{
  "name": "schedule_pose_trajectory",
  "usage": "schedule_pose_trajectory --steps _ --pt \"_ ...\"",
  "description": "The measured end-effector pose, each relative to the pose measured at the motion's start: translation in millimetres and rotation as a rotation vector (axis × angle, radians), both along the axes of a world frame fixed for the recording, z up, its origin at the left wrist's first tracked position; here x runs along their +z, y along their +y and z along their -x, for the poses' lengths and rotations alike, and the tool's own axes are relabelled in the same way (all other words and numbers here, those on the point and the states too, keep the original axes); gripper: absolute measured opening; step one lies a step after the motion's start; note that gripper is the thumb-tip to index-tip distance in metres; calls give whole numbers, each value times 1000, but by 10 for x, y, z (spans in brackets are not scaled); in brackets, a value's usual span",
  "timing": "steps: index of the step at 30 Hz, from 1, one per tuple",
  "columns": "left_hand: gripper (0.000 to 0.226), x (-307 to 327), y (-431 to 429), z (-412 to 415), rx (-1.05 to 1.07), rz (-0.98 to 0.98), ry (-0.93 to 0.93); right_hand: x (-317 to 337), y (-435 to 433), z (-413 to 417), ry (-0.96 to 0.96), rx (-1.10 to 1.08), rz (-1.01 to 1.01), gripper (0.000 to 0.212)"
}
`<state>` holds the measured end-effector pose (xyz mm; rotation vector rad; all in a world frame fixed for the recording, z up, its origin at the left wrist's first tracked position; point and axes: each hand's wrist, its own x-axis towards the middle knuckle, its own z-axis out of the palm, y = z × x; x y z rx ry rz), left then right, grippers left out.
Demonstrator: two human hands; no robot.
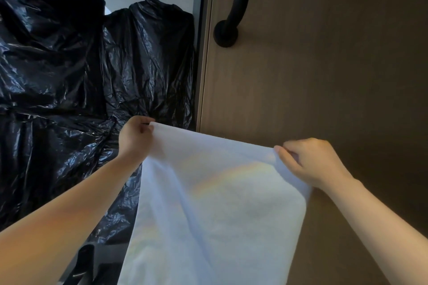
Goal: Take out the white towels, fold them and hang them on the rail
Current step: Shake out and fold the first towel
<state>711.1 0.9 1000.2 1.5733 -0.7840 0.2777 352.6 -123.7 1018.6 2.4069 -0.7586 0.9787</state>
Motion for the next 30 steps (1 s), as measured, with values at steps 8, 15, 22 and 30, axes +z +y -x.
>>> schedule_pose_trajectory --steps 8,15,22,30 --pt "26 191 21 7 1 48 -29 433 -134 78 99 -155 285 33" --pt "22 222 41 19 -25 77 -16 573 -139 -25 79 -247 -115 14" --pt "19 268 34 89 -32 112 -33 641 -89 -109 116 -397 -191 32" --pt "18 226 59 173 -78 157 -13 475 -85 -62 27 -345 -283 31"
